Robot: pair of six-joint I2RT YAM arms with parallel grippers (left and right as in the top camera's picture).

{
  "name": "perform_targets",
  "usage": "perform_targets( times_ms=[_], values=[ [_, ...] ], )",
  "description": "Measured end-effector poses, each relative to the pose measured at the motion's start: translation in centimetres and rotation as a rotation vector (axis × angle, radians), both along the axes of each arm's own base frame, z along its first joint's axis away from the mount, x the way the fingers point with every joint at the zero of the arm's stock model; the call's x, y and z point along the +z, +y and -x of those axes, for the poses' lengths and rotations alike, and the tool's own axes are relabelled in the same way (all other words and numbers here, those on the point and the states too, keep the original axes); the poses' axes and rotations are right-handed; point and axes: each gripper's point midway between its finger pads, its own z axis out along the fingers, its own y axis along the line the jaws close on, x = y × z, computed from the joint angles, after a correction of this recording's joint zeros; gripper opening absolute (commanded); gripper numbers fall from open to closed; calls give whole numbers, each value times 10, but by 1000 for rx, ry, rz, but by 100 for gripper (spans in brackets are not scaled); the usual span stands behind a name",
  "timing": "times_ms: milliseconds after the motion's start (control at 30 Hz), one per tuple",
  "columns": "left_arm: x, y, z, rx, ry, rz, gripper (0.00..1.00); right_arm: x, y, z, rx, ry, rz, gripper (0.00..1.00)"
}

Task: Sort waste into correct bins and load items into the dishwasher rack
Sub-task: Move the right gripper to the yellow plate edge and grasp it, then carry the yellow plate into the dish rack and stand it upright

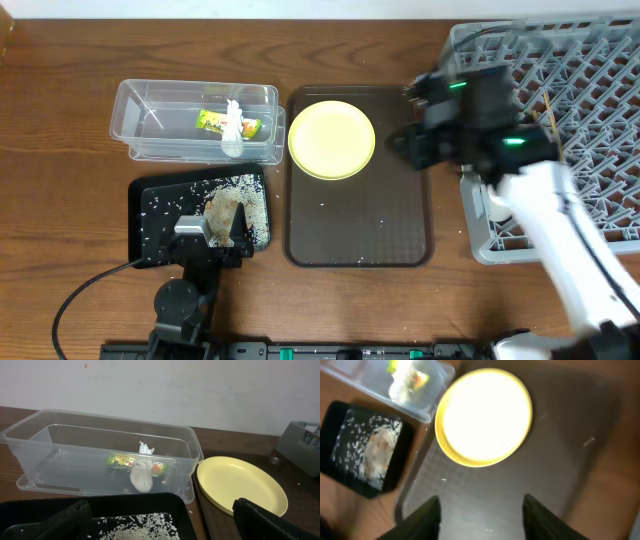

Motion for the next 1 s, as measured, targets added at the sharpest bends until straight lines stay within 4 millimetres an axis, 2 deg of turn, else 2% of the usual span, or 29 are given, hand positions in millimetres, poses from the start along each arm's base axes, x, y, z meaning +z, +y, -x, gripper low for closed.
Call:
perform_targets(
  times_ms=[100,200,400,567,667,700,767,933,1000],
  values=[
    [0,0,0,0,0,0,93,-39,10,-4,-114,65,96,44],
    [0,0,0,0,0,0,93,-70,7,-18,-267,83,165,38],
    [0,0,0,0,0,0,93,-111,3,-48,-427,72,193,35],
    [0,0,0,0,0,0,93,-146,10,-63,-457,81,176,34],
    [0,0,0,0,0,0,93,-166,15,-63,-450,113,172,20],
    [0,0,0,0,0,0,93,-172,14,-60,-450,130,181,12],
    [0,0,0,0,0,0,93,-173,12,-58,-456,139,188,1],
    [0,0,0,0,0,0,93,-165,3,-56,-462,157,192,1],
    [0,0,0,0,0,0,93,-155,-4,-55,-440,144,207,1]
  ],
)
